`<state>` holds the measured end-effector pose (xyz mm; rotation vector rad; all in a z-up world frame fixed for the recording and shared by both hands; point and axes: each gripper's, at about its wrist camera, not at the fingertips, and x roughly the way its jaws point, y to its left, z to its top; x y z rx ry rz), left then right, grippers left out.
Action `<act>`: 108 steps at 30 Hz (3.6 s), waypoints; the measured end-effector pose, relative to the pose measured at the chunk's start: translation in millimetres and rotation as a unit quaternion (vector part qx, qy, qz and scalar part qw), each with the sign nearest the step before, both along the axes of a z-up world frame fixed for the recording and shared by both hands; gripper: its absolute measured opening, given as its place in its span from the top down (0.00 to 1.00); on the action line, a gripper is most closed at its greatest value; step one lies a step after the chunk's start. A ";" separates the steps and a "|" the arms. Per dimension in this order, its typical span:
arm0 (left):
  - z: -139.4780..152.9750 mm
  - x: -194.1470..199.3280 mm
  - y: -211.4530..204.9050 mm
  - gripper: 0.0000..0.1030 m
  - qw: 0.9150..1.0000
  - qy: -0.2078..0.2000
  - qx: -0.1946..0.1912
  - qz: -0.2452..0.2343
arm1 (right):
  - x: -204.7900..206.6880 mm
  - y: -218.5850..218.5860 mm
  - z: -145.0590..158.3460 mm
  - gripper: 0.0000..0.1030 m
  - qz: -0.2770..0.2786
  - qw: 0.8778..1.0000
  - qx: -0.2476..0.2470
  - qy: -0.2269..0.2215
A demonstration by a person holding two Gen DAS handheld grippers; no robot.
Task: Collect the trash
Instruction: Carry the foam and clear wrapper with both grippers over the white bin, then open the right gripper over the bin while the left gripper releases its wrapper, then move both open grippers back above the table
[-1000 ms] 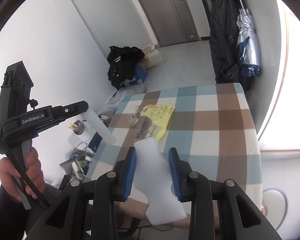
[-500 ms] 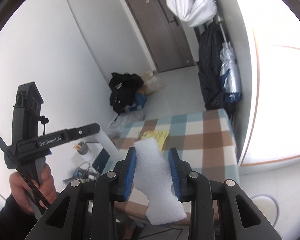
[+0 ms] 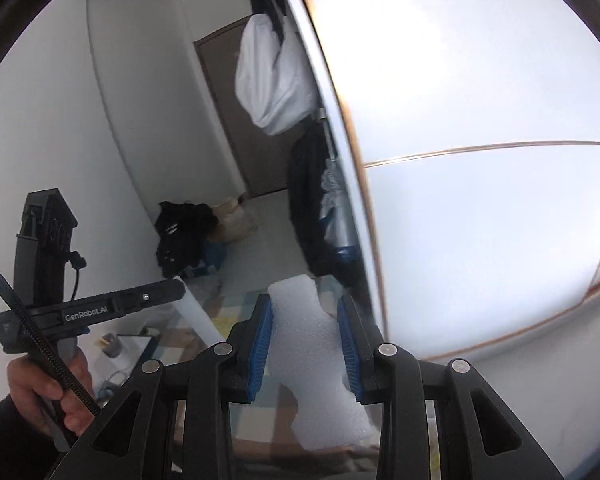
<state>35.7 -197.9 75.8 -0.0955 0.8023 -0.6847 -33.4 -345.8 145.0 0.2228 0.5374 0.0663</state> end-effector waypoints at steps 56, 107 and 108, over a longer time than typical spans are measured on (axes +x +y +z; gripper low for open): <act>-256.6 44.0 -243.6 0.94 0.910 0.292 0.187 -0.225 | 1.2 -159.6 -374.1 0.48 -0.124 0.895 0.258 0.343; -76.3 48.0 -83.6 0.25 0.989 0.074 0.124 0.032 | -10.5 -148.2 -169.9 0.19 -0.158 0.955 0.179 0.176; -68.4 48.7 -74.3 0.25 0.990 0.064 0.118 0.043 | -7.6 -143.9 -158.0 0.19 -0.153 0.959 0.173 0.165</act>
